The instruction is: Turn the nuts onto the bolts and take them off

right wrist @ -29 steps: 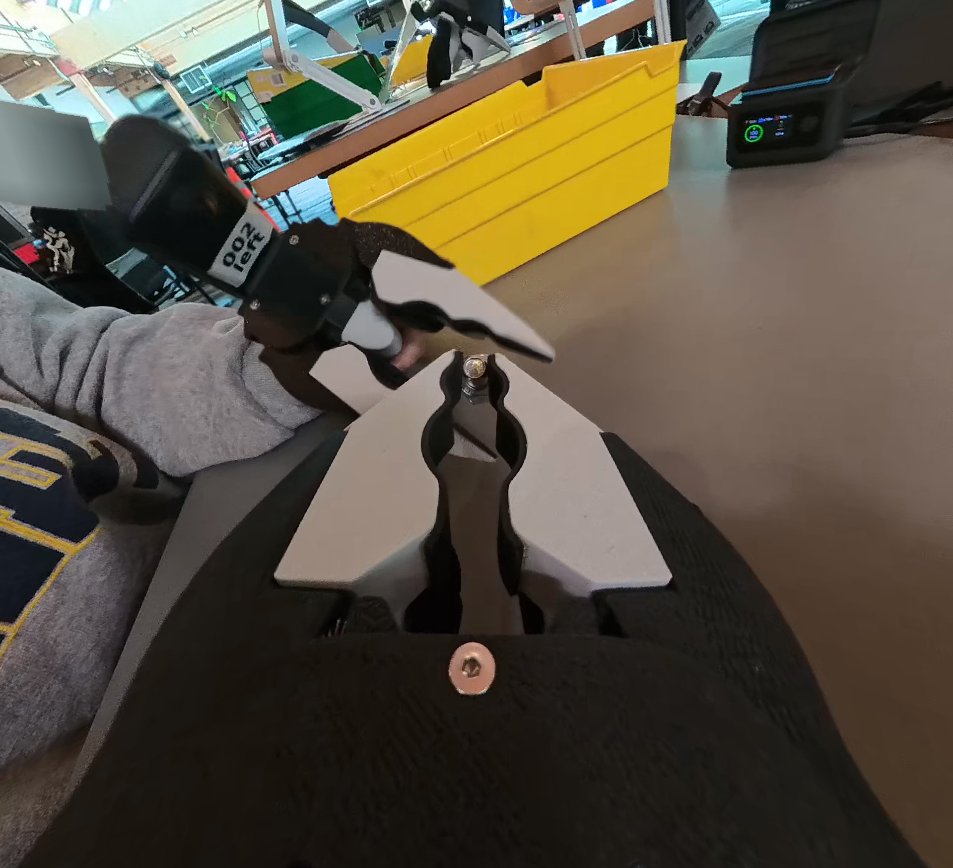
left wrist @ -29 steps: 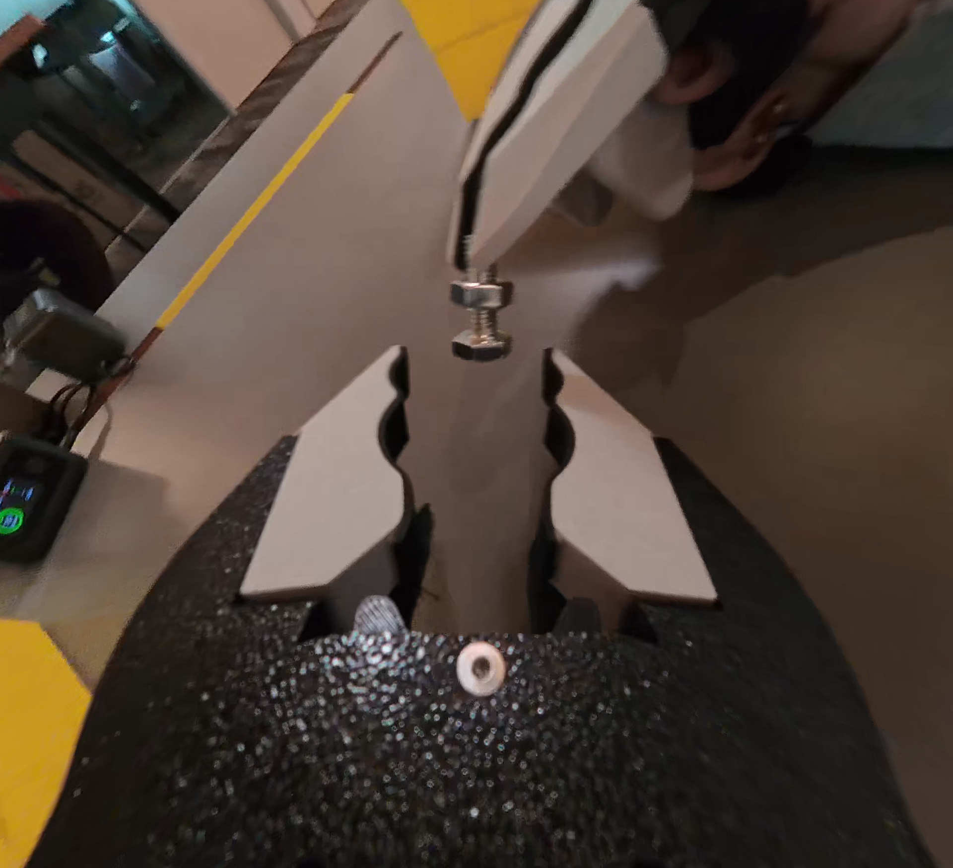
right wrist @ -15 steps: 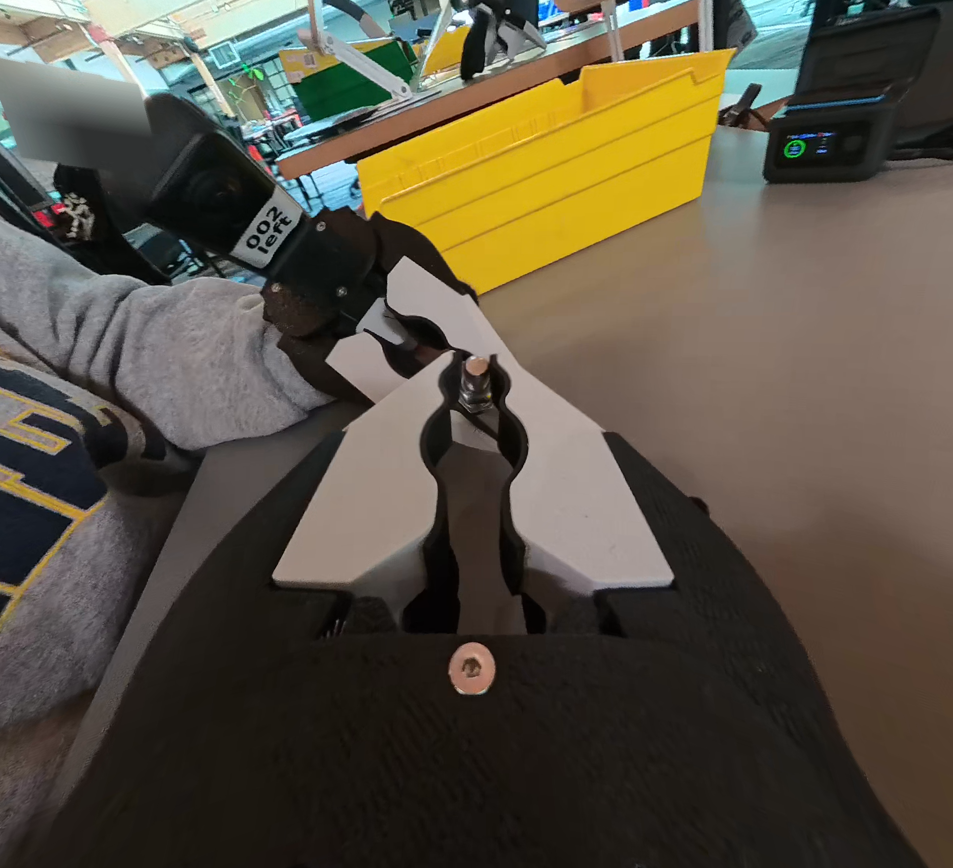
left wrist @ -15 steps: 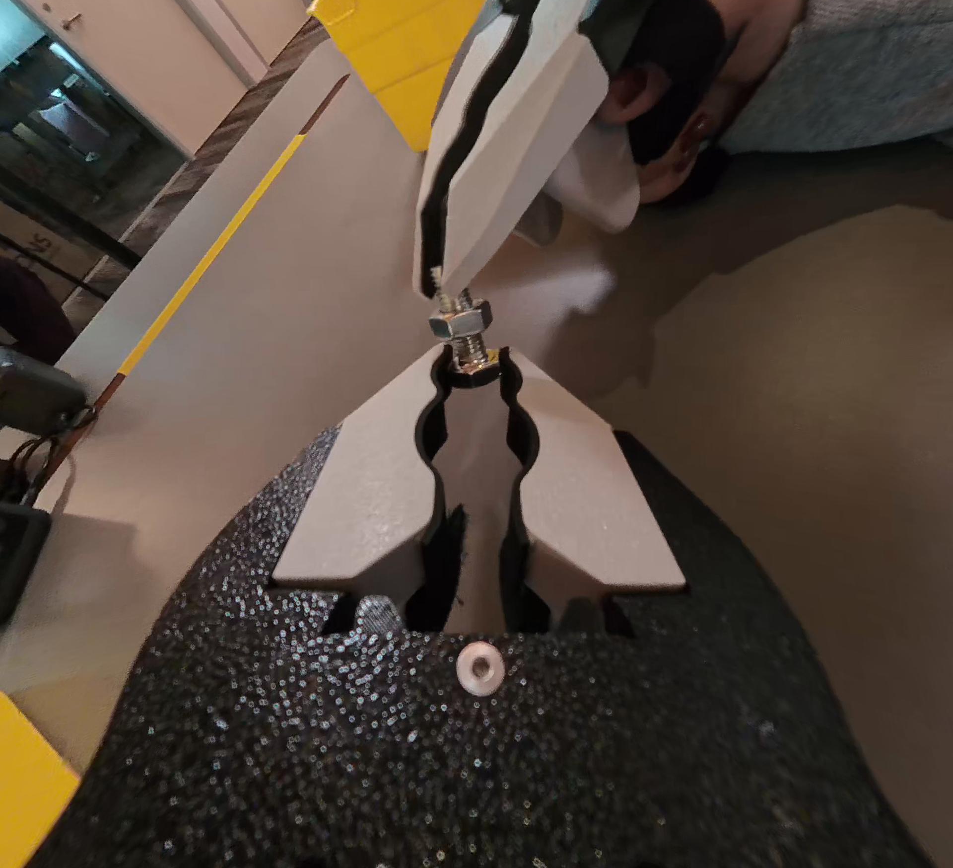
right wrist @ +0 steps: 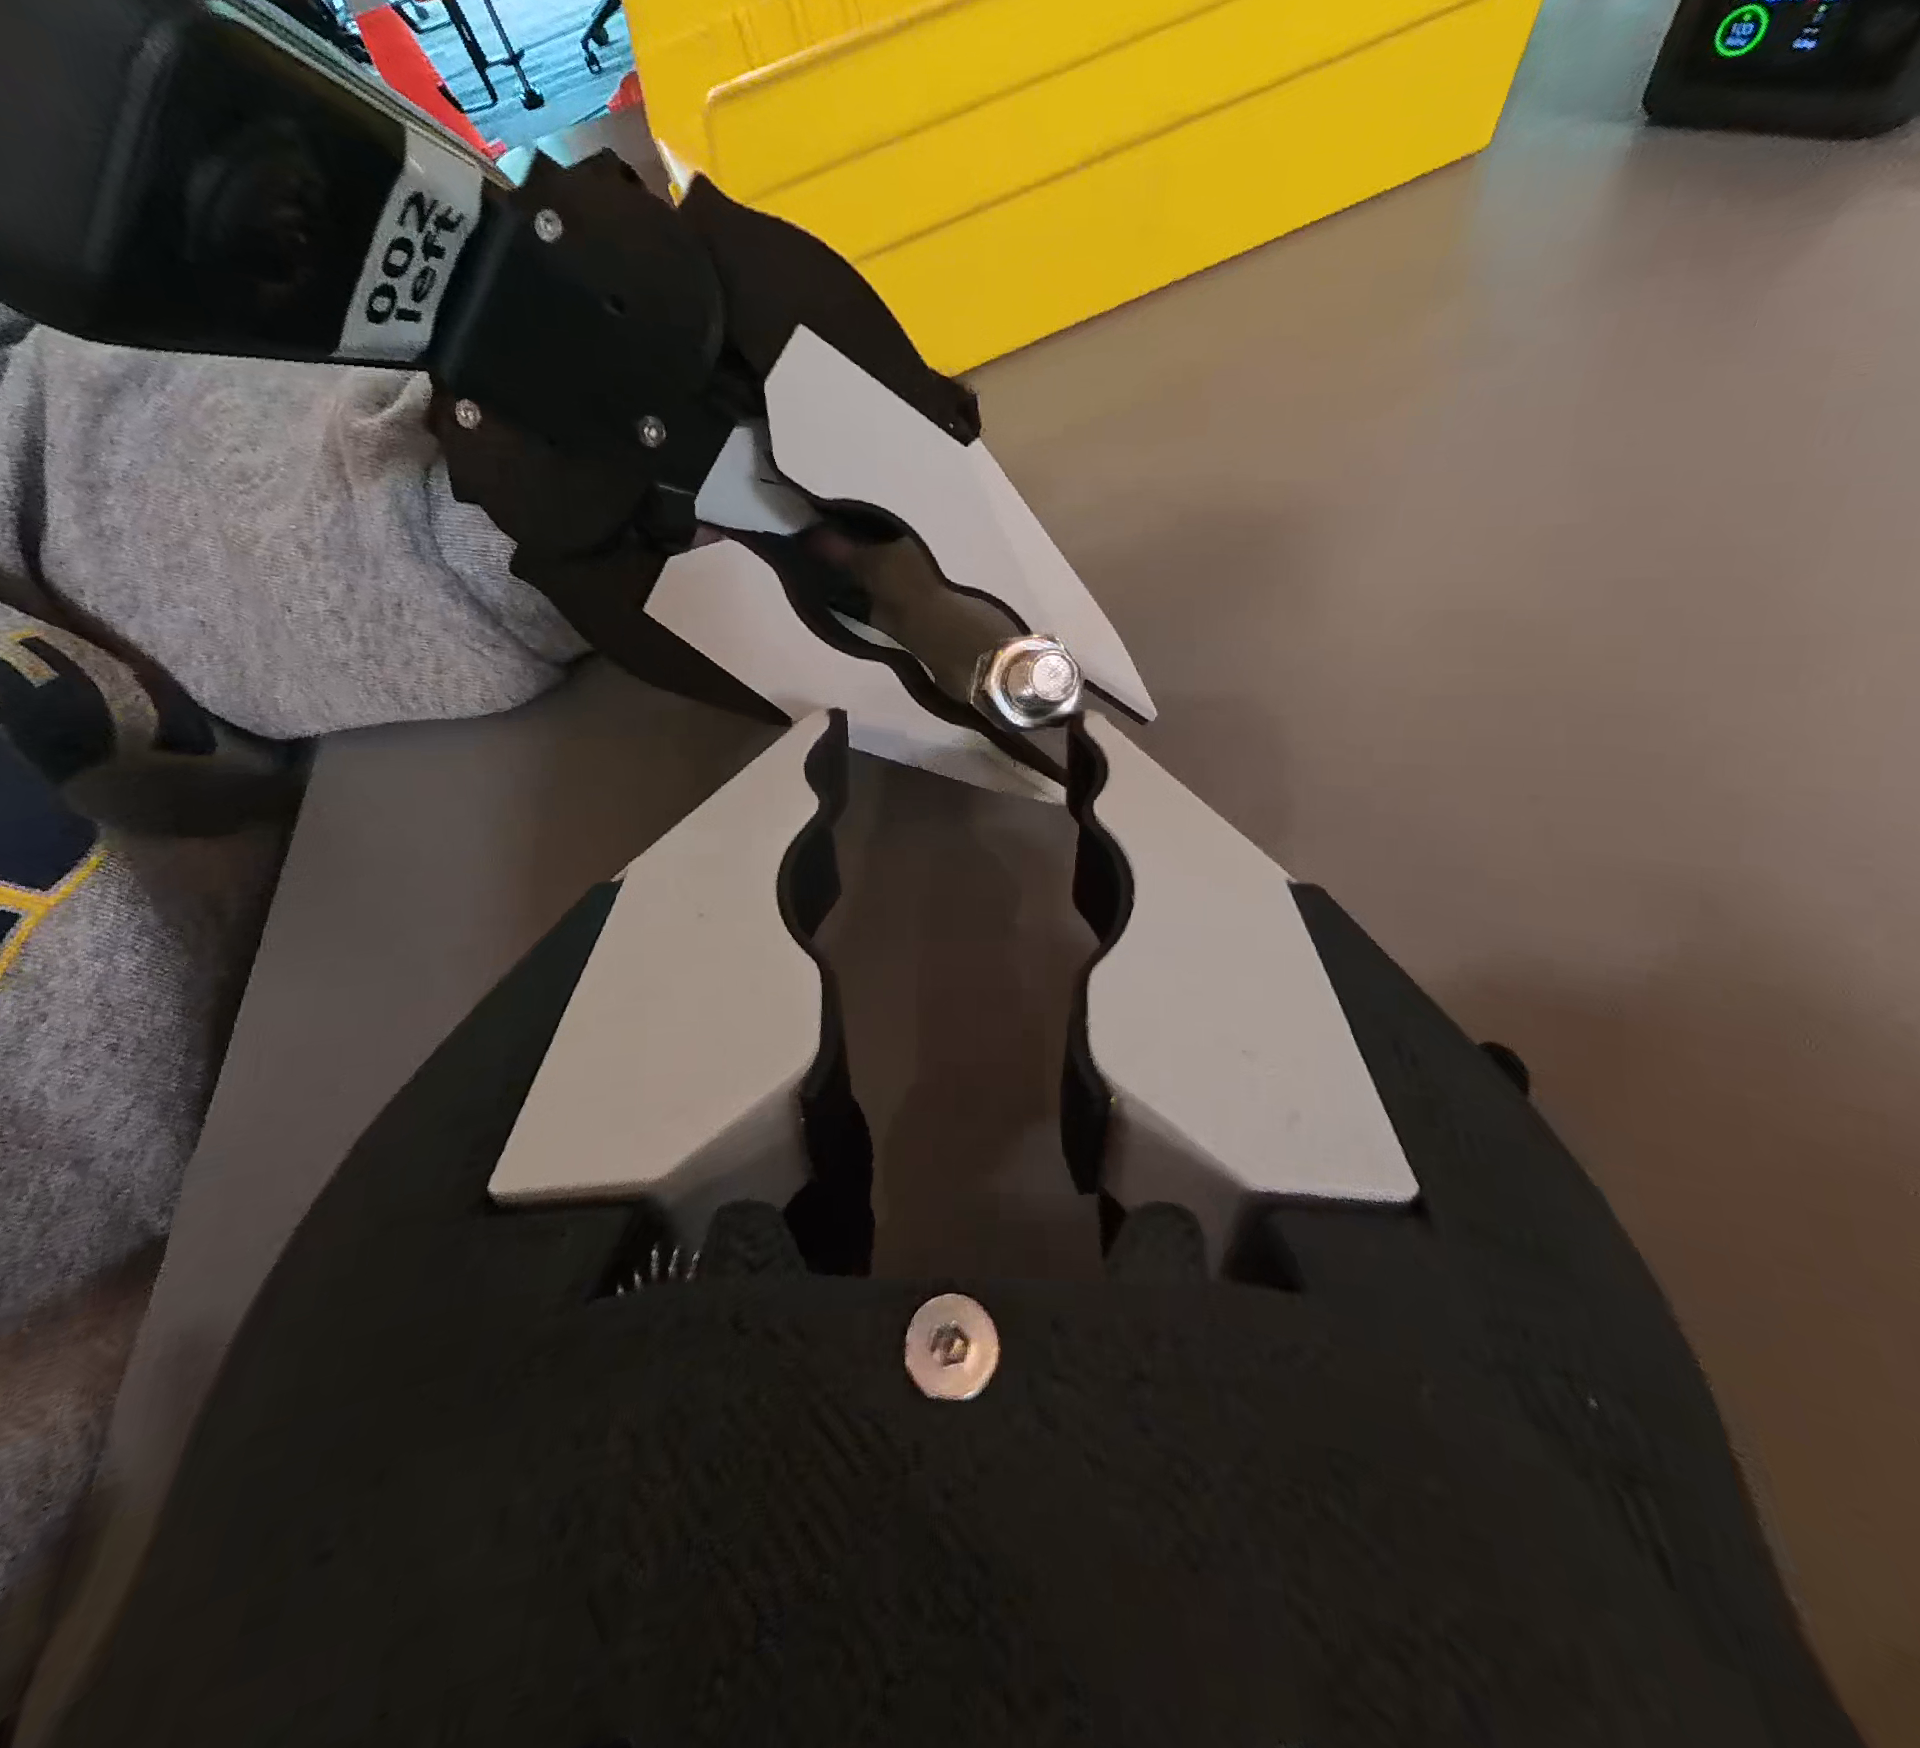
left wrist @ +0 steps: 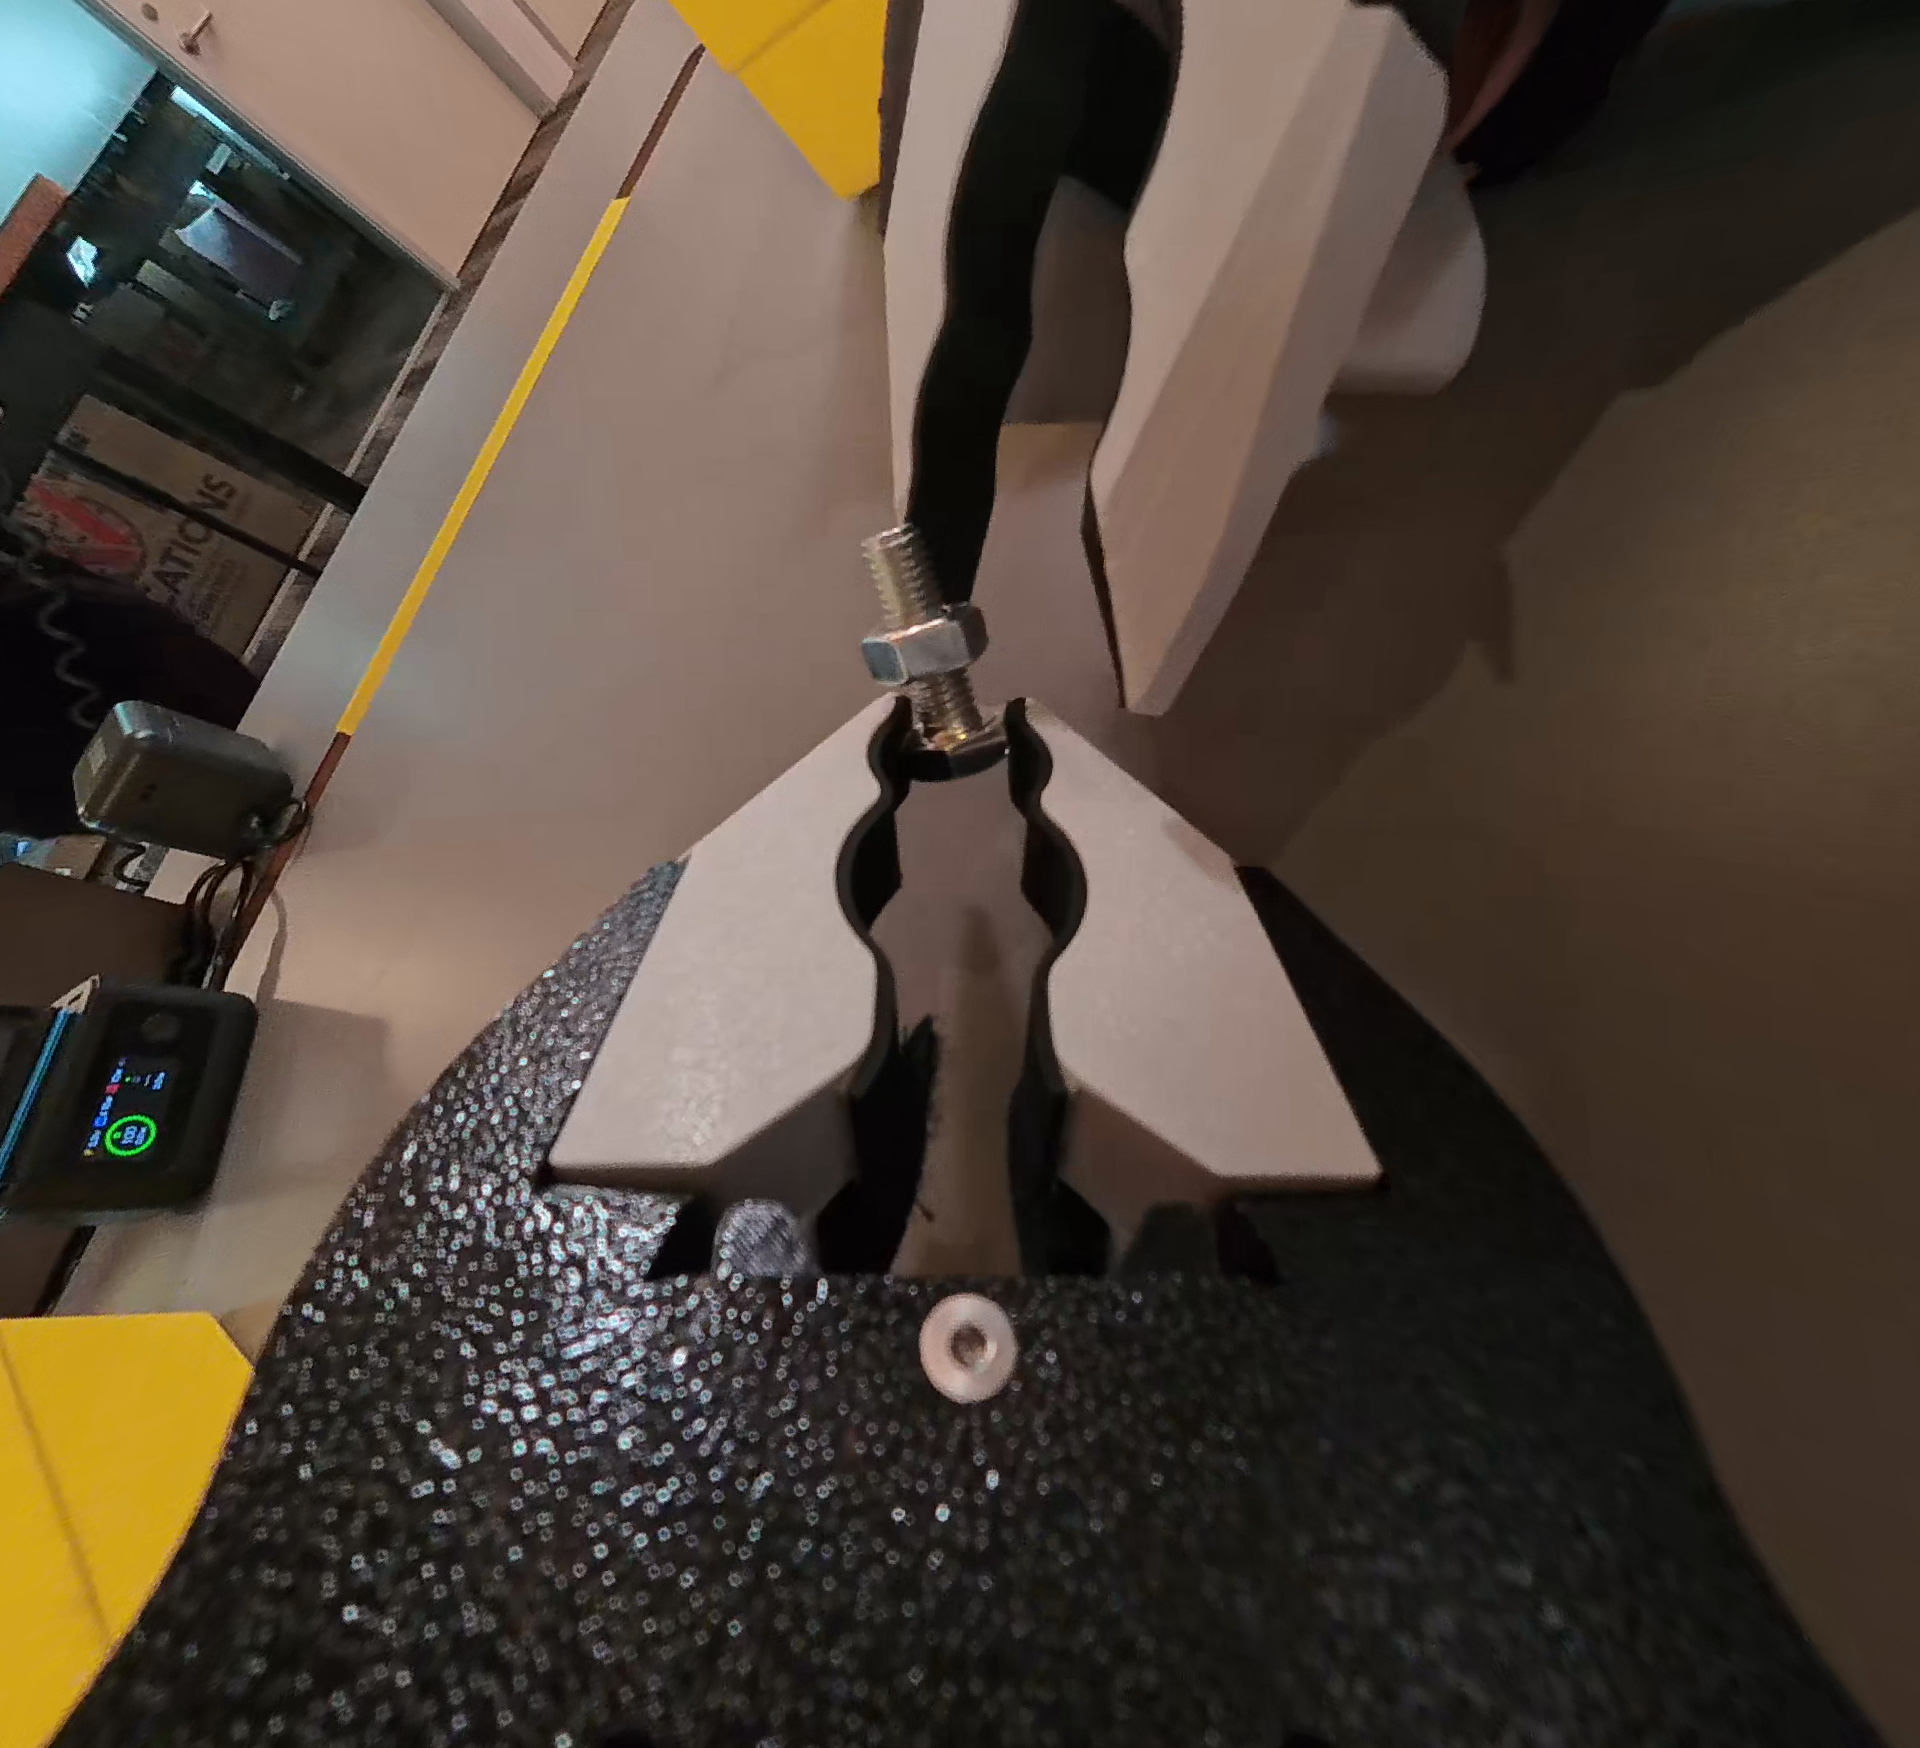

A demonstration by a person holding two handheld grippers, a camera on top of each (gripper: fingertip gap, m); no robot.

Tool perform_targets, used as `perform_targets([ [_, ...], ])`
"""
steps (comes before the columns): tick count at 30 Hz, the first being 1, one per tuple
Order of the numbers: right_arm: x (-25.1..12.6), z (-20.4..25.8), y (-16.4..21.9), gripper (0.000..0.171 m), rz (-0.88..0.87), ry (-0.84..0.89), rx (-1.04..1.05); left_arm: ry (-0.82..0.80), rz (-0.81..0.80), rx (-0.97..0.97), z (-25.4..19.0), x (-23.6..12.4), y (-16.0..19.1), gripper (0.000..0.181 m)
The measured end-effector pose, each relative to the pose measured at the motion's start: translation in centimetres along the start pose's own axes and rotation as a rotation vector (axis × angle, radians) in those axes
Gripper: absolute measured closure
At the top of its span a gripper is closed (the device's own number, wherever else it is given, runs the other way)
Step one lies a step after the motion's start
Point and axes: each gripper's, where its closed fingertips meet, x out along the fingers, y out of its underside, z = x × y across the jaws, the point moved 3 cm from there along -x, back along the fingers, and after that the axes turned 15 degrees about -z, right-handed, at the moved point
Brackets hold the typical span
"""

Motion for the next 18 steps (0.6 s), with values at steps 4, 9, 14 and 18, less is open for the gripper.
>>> perform_targets([
  [4, -0.12, -0.02, -0.29, 0.131, -0.019, 0.000, 0.001, 0.000, -0.004, -0.002, -0.08, 0.30, -0.18, 0.165],
  [9, -0.19, -0.06, -0.41, 0.133, -0.034, -0.006, 0.021, -0.002, -0.005, 0.001, -0.13, 0.44, -0.22, 0.165],
  [14, -0.19, -0.09, -0.40, 0.133, -0.039, -0.007, 0.024, -0.002, -0.005, 0.003, -0.19, 0.50, -0.24, 0.165],
  [18, -0.21, -0.13, -0.39, 0.134, -0.043, -0.009, 0.030, -0.003, -0.004, 0.004, -0.22, 0.45, -0.24, 0.165],
])
